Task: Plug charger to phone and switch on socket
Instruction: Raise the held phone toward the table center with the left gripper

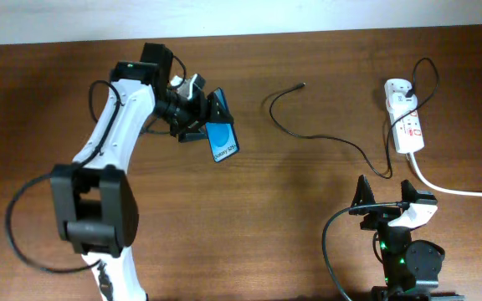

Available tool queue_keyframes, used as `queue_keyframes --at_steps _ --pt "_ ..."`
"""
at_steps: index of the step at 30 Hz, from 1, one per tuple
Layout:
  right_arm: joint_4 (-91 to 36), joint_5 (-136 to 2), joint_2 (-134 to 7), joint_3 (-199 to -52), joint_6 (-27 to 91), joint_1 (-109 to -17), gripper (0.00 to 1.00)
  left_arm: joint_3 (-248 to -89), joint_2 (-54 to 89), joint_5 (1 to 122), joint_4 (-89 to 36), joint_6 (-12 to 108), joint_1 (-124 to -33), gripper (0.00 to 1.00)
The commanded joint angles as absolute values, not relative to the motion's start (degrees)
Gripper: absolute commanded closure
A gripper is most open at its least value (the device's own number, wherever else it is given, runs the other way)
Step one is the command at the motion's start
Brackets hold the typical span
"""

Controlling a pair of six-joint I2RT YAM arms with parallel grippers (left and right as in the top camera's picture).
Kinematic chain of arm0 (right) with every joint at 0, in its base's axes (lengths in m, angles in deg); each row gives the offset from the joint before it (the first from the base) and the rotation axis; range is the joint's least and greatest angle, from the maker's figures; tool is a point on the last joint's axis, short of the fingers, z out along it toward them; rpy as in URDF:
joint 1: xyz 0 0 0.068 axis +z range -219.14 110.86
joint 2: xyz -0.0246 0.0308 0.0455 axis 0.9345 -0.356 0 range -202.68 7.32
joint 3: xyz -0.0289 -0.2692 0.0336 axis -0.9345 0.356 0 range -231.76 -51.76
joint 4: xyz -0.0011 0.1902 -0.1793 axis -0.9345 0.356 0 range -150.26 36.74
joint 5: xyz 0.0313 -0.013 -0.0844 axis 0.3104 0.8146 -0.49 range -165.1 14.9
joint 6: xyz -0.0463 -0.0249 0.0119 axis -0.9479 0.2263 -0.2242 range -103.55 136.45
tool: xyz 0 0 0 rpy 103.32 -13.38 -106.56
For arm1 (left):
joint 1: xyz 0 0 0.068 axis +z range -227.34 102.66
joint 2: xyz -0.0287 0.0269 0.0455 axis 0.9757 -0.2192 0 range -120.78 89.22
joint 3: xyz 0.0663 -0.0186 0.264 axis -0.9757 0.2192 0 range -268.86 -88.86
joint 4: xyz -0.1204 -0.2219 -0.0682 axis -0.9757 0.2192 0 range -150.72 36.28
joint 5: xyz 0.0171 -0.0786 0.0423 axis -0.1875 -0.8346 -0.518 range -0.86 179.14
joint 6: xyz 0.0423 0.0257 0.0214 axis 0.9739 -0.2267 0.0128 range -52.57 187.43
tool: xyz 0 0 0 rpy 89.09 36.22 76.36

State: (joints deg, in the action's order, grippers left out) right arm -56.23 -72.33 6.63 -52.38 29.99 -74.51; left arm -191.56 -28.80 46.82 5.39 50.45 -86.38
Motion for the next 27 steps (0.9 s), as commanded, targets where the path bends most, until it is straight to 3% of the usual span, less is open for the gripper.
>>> queue_keyframes --at_steps 1,9,21,27 --pt "-55.99 -72.62 6.96 -52.08 30.25 -74.4 0.01 -192.54 -18.33 47.25 6.42 50.48 -86.57 0.5" --pt "-55.99 -72.6 6.96 -52.08 30.25 -74.4 0.01 -192.52 -0.14 63.47 20.19 51.0 -87.08 0.49" --pt "-55.99 -72.6 6.96 -52.08 30.25 -74.4 0.01 -188.1 -6.11 63.01 8.08 47.44 -91.4 0.49" --pt "-55.99 -72.6 6.96 -52.08 30.25 -74.4 0.02 -188.04 -10.24 52.81 3.18 47.5 -91.6 0.49"
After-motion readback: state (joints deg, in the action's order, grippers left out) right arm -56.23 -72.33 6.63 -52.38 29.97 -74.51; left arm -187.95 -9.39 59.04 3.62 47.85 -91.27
